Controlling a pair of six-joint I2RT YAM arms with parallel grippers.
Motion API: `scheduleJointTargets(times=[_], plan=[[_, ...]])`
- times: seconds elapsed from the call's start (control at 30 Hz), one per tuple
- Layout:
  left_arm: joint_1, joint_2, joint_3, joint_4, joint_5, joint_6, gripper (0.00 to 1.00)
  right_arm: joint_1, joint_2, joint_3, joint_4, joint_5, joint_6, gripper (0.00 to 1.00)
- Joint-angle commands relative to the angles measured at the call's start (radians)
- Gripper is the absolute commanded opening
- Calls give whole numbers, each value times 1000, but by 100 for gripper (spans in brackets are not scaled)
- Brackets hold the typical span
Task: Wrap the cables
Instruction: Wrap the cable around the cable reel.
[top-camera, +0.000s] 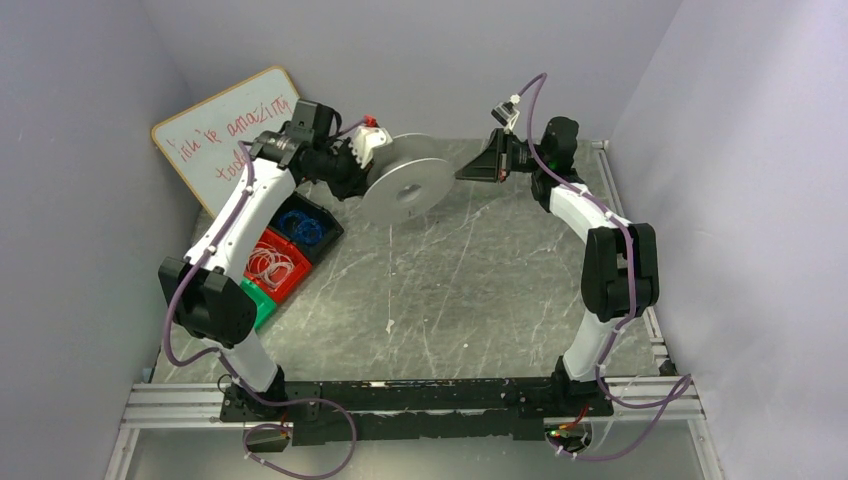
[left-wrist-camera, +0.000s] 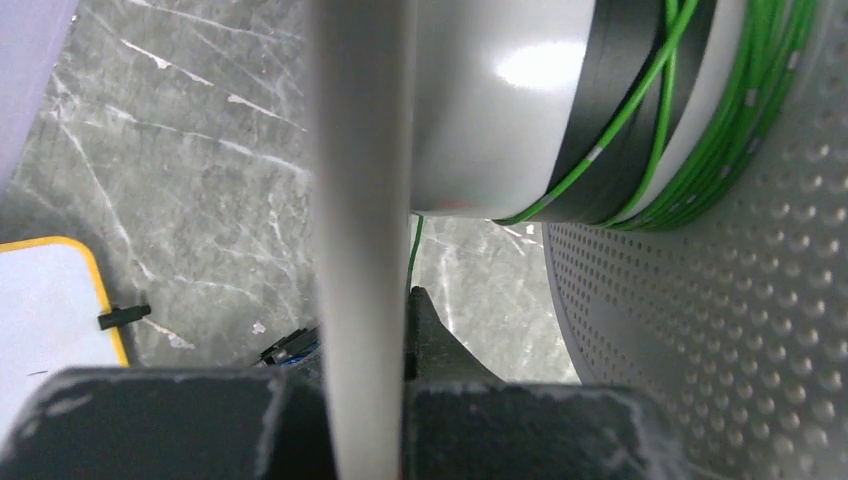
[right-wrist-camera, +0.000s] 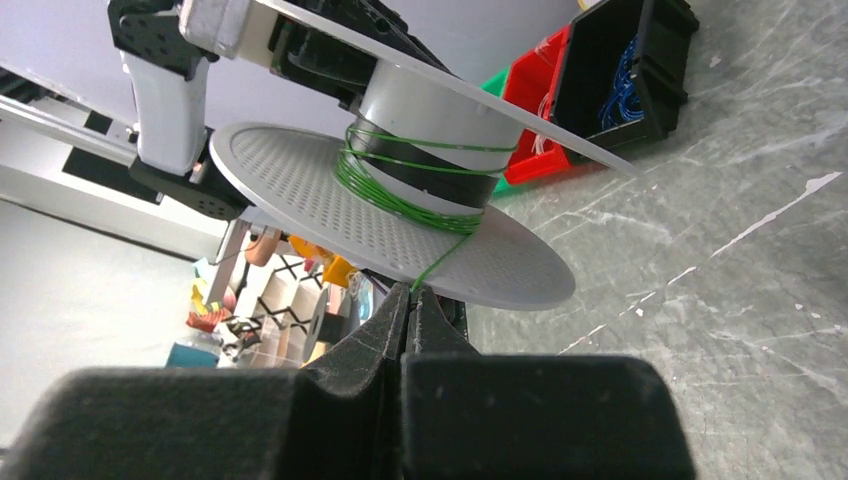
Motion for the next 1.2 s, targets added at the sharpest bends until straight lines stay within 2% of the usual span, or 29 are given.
scheduleJointTargets(times=[0.0, 0.33, 0.57, 0.73, 0.87, 0.97, 1.17], plan=[[-9, -27, -30, 84, -241, 1, 2, -23, -53, 6, 84, -18, 64, 0], [-33, -7, -59, 187, -359, -97, 2, -23, -65, -7, 86, -23, 71, 2], [-30, -8, -62, 184, -272, -152, 2, -21, -60, -9, 114, -35, 123, 4], [-30, 3, -47, 186, -211, -212, 2, -1, -72, -20, 70, -49, 76, 11], [-30, 11, -27, 193, -212, -254, 2, 26, -83, -6, 9, -71, 20, 10], [-31, 5, -23, 201, -208, -259, 2, 32, -85, 2, 4, -80, 2, 0], [-38, 6, -24, 208, -290, -228, 2, 32, -73, 1, 48, -57, 55, 4]])
